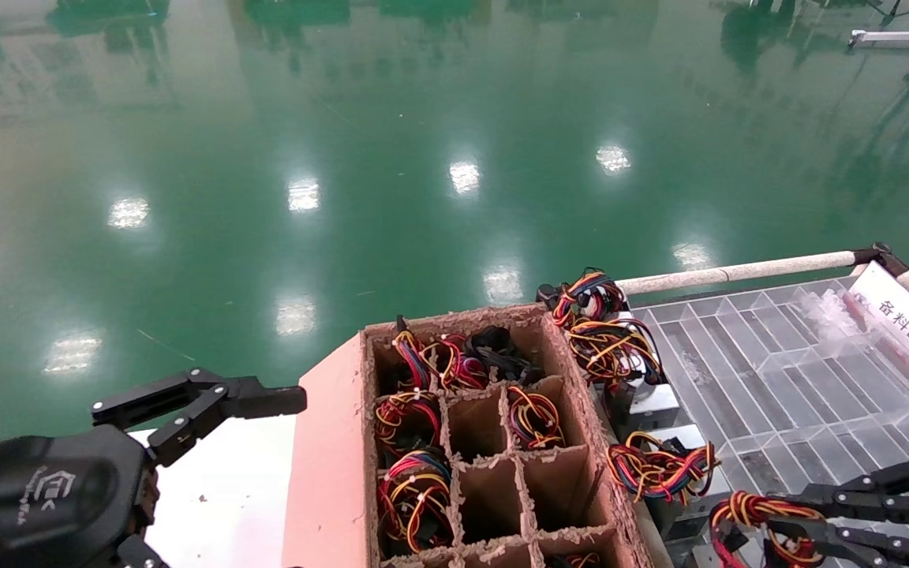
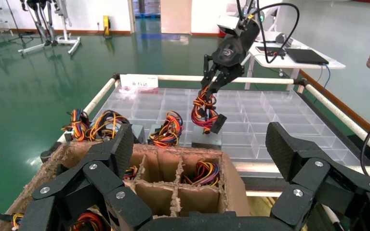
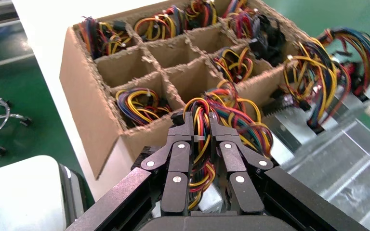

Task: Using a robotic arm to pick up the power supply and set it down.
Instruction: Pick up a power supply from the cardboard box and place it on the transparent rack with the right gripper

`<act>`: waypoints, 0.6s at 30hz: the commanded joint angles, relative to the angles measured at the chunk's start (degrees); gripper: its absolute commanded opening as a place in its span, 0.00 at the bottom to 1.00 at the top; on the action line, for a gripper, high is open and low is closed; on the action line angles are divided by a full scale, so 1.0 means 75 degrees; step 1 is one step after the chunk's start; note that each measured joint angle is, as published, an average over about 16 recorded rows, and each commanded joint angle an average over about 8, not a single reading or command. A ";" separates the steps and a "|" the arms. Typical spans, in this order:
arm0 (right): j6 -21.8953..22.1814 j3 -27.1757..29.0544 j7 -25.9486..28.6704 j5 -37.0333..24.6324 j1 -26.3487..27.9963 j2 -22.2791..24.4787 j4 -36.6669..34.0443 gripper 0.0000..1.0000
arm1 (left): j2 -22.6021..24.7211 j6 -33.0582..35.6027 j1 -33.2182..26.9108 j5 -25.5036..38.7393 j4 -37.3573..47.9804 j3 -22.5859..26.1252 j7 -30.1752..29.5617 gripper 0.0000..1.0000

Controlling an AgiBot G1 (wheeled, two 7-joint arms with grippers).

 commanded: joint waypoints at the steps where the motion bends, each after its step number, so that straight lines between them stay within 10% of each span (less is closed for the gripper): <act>1: 0.0002 -0.0106 -0.0144 0.0140 -0.0083 -0.0010 -0.0223 0.13 | 0.0000 0.0000 0.0000 0.0000 0.0000 0.0000 0.0000 1.00; 8: 0.0010 -0.0277 -0.0270 0.0559 -0.0279 -0.0040 -0.0688 0.97 | 0.0000 -0.0002 0.0001 0.0000 0.0001 0.0000 0.0000 1.00; 18: 0.0017 -0.0279 -0.0270 0.0578 -0.0286 -0.0044 -0.0678 1.00 | 0.0000 -0.0002 0.0002 -0.0001 0.0002 -0.0001 0.0001 1.00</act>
